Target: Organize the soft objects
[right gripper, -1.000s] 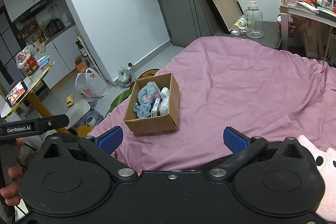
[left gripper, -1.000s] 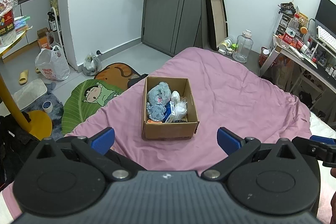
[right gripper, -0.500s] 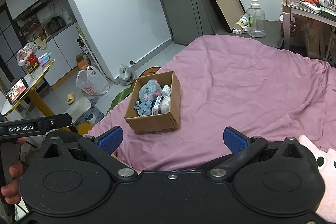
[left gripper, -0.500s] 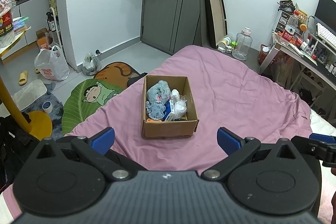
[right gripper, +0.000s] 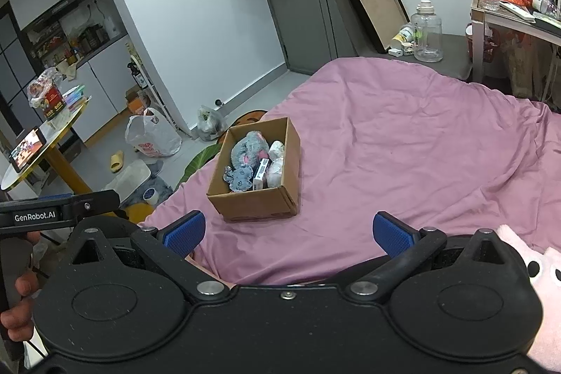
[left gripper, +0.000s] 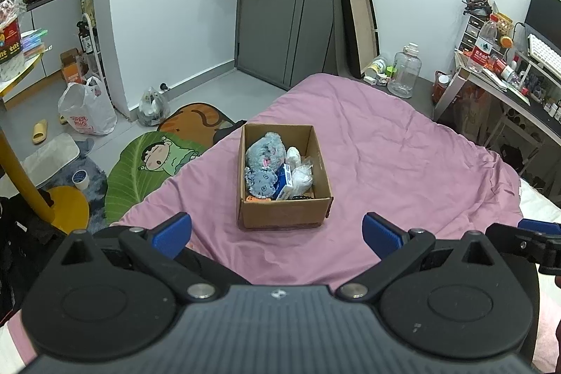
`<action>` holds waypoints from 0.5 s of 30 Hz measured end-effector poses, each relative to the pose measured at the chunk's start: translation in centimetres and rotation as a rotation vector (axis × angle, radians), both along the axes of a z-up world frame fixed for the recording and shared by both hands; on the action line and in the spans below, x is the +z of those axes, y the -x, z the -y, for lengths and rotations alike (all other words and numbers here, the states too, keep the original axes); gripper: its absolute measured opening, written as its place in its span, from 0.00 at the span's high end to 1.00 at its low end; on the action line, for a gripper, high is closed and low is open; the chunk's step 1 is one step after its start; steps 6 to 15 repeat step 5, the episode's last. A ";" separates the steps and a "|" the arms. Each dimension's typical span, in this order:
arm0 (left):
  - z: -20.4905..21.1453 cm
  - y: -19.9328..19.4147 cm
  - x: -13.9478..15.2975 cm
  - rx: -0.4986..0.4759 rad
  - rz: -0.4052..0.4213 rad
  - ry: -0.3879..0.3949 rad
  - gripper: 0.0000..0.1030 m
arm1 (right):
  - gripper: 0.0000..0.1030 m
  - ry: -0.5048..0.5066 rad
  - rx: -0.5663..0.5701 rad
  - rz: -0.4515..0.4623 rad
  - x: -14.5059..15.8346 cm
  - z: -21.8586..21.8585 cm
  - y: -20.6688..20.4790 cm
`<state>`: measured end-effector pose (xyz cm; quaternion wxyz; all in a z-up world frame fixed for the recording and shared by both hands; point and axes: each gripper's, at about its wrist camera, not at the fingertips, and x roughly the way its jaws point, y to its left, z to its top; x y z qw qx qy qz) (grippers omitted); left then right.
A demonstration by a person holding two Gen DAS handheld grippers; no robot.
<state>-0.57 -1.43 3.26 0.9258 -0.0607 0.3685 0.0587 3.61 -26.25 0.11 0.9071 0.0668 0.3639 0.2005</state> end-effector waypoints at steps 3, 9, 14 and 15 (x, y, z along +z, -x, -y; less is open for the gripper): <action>0.0 0.0 0.0 -0.003 -0.002 -0.003 0.00 | 0.00 0.000 0.003 0.001 0.0 -0.1 0.0; -0.1 0.0 0.1 0.001 -0.001 -0.004 0.00 | 0.00 0.001 0.006 0.002 -0.1 -0.2 0.0; -0.1 0.0 0.1 0.001 -0.001 -0.004 0.00 | 0.00 0.001 0.006 0.002 -0.1 -0.2 0.0; -0.1 0.0 0.1 0.001 -0.001 -0.004 0.00 | 0.00 0.001 0.006 0.002 -0.1 -0.2 0.0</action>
